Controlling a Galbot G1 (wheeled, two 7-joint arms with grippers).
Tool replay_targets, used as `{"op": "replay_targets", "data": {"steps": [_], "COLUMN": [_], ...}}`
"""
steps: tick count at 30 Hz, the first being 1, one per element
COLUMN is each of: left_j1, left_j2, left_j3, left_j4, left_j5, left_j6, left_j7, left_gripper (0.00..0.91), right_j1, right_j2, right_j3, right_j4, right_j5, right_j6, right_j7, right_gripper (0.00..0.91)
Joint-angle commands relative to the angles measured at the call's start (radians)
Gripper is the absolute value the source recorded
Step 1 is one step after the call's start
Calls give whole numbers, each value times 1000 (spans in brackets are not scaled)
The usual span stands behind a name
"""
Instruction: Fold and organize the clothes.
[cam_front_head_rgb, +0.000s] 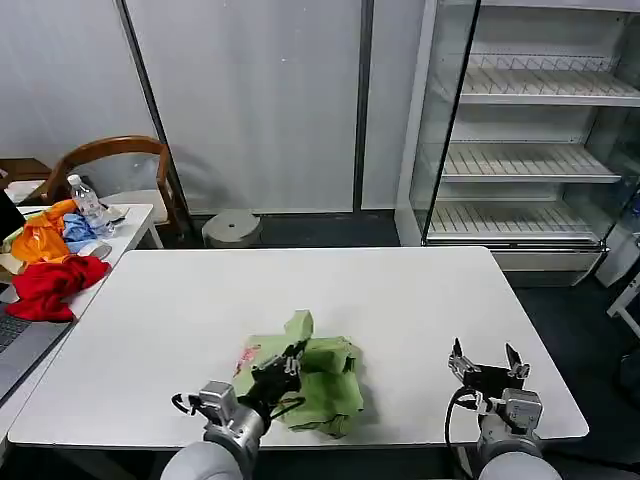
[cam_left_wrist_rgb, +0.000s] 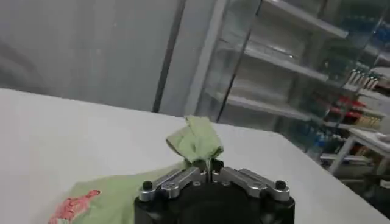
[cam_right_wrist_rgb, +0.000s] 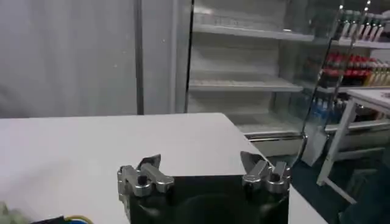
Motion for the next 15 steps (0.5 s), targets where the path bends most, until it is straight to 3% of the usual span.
{"op": "replay_targets", "data": {"steps": [1, 4, 5, 8, 15], "left_j1": [-5, -13, -15, -19, -11], "left_j2": [-64, -73, -75, -76, -53], "left_j3": [77, 85, 87, 86, 48], "left_j4": [45, 77, 87, 105, 91], "left_j5": [21, 32, 33, 34, 26], "left_j6": [-15, -41, -50, -101, -103], "left_j7": [10, 20, 19, 31, 31], "left_gripper": [10, 10, 907, 907, 907], "right_j1": [-2, -2, -2, -1, 5], "right_j2": [2, 2, 2, 2, 6], "right_j3": [3, 4, 4, 4, -2], "right_j4": [-2, -2, -3, -4, -13], "right_j5": [0, 1, 1, 1, 0], "right_j6": [2, 4, 3, 4, 6], "right_j7": [0, 0, 0, -1, -3], "right_gripper": [907, 907, 907, 907, 907]}}
